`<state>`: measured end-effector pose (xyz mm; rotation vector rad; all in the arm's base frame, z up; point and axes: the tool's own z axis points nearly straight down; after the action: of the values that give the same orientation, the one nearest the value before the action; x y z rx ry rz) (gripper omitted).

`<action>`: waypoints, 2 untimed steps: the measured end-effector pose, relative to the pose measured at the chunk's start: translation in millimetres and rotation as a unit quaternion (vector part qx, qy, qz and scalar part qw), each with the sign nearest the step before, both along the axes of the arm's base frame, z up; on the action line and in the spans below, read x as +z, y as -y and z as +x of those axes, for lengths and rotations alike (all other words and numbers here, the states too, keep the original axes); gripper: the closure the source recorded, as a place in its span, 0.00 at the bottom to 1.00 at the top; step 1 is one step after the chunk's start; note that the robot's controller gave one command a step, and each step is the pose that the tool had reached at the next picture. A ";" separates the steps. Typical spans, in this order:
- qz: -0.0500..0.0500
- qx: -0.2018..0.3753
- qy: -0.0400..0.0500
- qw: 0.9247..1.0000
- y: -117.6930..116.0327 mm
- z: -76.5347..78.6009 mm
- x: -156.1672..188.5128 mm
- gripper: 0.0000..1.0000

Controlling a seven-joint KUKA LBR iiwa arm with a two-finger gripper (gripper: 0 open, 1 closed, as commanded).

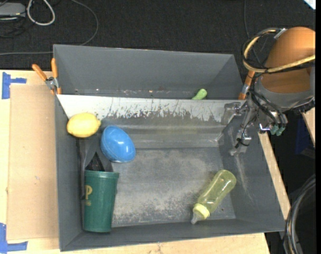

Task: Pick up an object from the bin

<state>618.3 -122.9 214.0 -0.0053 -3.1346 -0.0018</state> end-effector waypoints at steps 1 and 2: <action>0.000 0.002 0.003 1.000 -1.0 1.0 5.0 0.00; 0.001 0.256 0.002 0.967 -9.4 -57.5 -121.0 0.00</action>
Offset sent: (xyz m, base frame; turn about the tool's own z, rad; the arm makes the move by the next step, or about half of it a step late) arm -0.0688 0.0094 -0.1440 -0.5958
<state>560.8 -113.6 93.0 0.7973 -3.0366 -0.0027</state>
